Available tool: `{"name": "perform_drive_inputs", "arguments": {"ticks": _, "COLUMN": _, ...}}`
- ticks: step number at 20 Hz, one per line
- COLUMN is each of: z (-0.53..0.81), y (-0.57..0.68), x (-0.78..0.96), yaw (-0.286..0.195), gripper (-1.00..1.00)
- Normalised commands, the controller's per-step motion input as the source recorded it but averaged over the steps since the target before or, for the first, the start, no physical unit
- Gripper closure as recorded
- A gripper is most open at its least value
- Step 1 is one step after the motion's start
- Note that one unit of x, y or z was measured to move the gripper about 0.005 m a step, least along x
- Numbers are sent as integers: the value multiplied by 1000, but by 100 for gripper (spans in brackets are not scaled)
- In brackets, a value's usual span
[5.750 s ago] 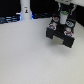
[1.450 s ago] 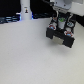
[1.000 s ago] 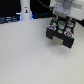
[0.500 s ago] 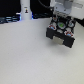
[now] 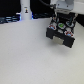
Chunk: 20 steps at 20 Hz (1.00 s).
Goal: Open the kcup holder, insert the kcup into the holder, and close the kcup holder
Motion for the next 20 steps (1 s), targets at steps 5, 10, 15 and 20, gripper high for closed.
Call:
{"name": "perform_drive_inputs", "arguments": {"ticks": 5, "z": 395, "y": -509, "x": 376, "yaw": 66, "gripper": -100}}
{"name": "perform_drive_inputs", "arguments": {"ticks": 10, "z": 280, "y": -562, "x": 552, "yaw": 14, "gripper": -100}}
{"name": "perform_drive_inputs", "arguments": {"ticks": 15, "z": 207, "y": -556, "x": 611, "yaw": 5, "gripper": -100}}
{"name": "perform_drive_inputs", "arguments": {"ticks": 20, "z": 54, "y": -545, "x": 677, "yaw": 9, "gripper": -100}}
